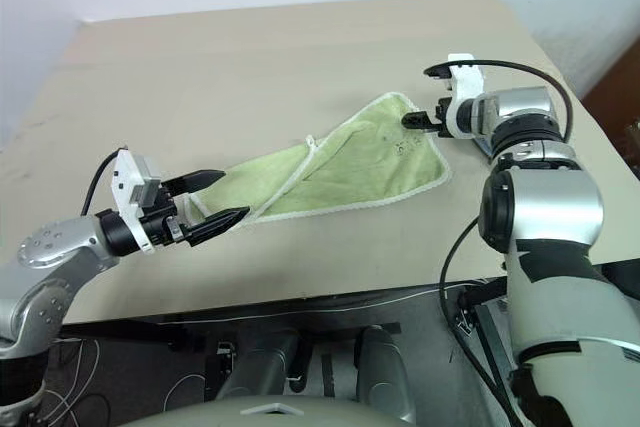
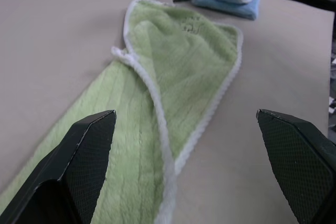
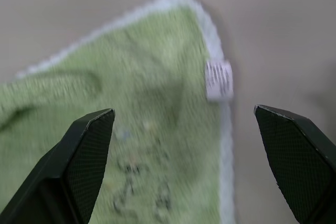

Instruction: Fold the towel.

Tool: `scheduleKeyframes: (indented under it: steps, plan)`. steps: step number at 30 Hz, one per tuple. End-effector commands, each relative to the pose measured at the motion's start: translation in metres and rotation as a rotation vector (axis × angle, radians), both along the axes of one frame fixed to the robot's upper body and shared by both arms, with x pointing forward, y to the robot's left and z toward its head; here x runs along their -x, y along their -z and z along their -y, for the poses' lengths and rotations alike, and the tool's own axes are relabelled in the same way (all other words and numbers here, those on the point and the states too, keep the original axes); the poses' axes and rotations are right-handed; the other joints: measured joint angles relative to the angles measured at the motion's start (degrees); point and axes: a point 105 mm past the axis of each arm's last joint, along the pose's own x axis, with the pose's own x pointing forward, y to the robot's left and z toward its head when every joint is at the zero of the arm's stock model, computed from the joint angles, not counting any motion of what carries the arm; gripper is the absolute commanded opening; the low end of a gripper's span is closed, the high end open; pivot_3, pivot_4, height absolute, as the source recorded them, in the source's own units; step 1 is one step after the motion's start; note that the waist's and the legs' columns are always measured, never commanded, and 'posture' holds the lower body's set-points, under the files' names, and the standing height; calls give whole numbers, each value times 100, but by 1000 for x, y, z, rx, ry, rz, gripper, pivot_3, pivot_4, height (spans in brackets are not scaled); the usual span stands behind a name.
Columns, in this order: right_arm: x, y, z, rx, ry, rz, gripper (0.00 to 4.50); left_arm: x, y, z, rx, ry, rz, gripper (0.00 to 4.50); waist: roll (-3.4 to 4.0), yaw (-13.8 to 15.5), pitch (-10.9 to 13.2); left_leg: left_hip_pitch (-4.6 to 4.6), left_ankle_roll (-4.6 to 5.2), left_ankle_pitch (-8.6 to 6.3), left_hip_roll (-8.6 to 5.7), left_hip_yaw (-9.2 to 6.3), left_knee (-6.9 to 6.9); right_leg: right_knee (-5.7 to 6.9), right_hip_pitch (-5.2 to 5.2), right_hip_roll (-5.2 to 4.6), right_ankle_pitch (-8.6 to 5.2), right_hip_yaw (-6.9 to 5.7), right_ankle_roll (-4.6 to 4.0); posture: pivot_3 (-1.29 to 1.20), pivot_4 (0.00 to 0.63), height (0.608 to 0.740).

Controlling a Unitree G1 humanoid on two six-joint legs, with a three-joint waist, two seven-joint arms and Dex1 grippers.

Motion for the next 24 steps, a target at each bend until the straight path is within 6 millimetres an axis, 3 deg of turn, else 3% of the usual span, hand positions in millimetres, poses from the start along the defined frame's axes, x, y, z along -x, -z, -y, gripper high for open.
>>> scheduleKeyframes:
  steps: [1, 13, 18, 23, 24]
  plan:
    - [6, -9, 10, 24, -44, 2, 4477, -2, -4, 2, -3, 30, 34, 4500, 0, 0, 0, 0, 0, 0, 0, 2, 0, 0, 0, 0, 0, 1, 0, 0, 150, 740]
    - [35, 9, 35, -8, -104, -109, 4477, -9, -5, 11, 15, 68, 46, 4500, -1, 23, -1, 0, 14, -9, 1, 36, 7, 5, -12, 0, 2, 38, 3, 0, 150, 740]
    - [47, 16, 34, 7, -162, -121, 4477, -12, -6, 16, 16, 77, 44, 4500, -2, 18, -1, 0, 15, -9, 1, 39, 8, 7, -13, 0, 3, 41, 5, 0, 150, 740]
    - [61, 30, 19, 61, -265, -142, 4477, -16, -7, 18, 19, 86, 44, 4500, -4, 21, -2, 0, 16, -10, 2, 40, 10, 7, -14, 1, 3, 42, 7, 0, 150, 740]
    - [62, 33, 18, 78, -272, -143, 4303, -16, -6, 17, 17, 87, 44, 4500, -5, 17, -3, 0, 17, -11, 2, 40, 11, 7, -13, 1, 4, 42, 8, 0, 150, 740]
